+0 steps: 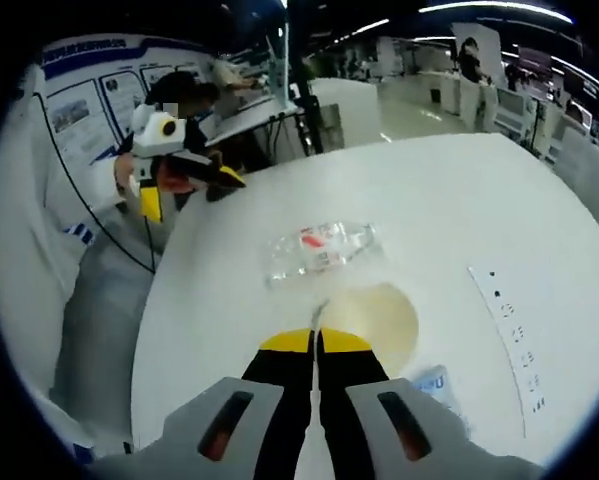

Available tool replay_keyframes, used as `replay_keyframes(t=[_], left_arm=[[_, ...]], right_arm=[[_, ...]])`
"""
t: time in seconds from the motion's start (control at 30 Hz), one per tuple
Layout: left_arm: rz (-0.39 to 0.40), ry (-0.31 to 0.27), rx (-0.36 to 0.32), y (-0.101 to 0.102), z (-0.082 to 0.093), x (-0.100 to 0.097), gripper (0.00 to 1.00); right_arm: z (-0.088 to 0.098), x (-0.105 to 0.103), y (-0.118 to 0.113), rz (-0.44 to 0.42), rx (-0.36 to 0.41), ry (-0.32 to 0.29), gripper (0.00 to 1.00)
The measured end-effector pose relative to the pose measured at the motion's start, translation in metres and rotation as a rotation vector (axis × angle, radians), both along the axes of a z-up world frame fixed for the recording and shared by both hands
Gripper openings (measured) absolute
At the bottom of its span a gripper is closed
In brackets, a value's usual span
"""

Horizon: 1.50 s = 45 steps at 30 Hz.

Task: Arrange the tabletop items into an orderly group along one side of the table until the central work area is clear of visible clutter.

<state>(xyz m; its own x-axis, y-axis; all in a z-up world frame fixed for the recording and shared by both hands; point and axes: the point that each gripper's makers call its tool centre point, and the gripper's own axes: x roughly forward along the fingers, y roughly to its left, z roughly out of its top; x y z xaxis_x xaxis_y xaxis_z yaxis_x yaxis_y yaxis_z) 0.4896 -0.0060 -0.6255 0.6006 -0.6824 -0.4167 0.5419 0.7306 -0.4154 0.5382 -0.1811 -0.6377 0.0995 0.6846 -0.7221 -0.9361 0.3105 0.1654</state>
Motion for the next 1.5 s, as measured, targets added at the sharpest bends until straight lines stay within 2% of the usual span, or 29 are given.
replay_keyframes(t=[0.27, 0.53, 0.9, 1.0, 1.07, 1.5], left_arm=[[0.001, -0.004, 0.002, 0.001, 0.000, -0.002, 0.93], [0.008, -0.005, -0.007, 0.003, 0.001, -0.002, 0.93], [0.011, 0.006, -0.004, 0.004, -0.005, -0.004, 0.92], [0.007, 0.010, -0.001, 0.003, -0.007, -0.004, 0.92], [0.005, 0.012, 0.000, 0.003, -0.008, -0.004, 0.92], [0.010, 0.021, -0.004, 0.002, -0.012, -0.003, 0.92]], right_arm=[[-0.001, 0.006, -0.014, 0.077, -0.158, -0.124, 0.00], [0.004, 0.014, -0.014, 0.124, -0.206, -0.173, 0.00], [-0.023, 0.012, -0.009, 0.310, -0.350, -0.261, 0.00], [-0.031, 0.013, -0.010, 0.328, -0.365, -0.252, 0.00], [-0.038, 0.014, -0.012, 0.361, -0.392, -0.269, 0.00], [-0.059, 0.013, -0.014, 0.400, -0.414, -0.257, 0.00]])
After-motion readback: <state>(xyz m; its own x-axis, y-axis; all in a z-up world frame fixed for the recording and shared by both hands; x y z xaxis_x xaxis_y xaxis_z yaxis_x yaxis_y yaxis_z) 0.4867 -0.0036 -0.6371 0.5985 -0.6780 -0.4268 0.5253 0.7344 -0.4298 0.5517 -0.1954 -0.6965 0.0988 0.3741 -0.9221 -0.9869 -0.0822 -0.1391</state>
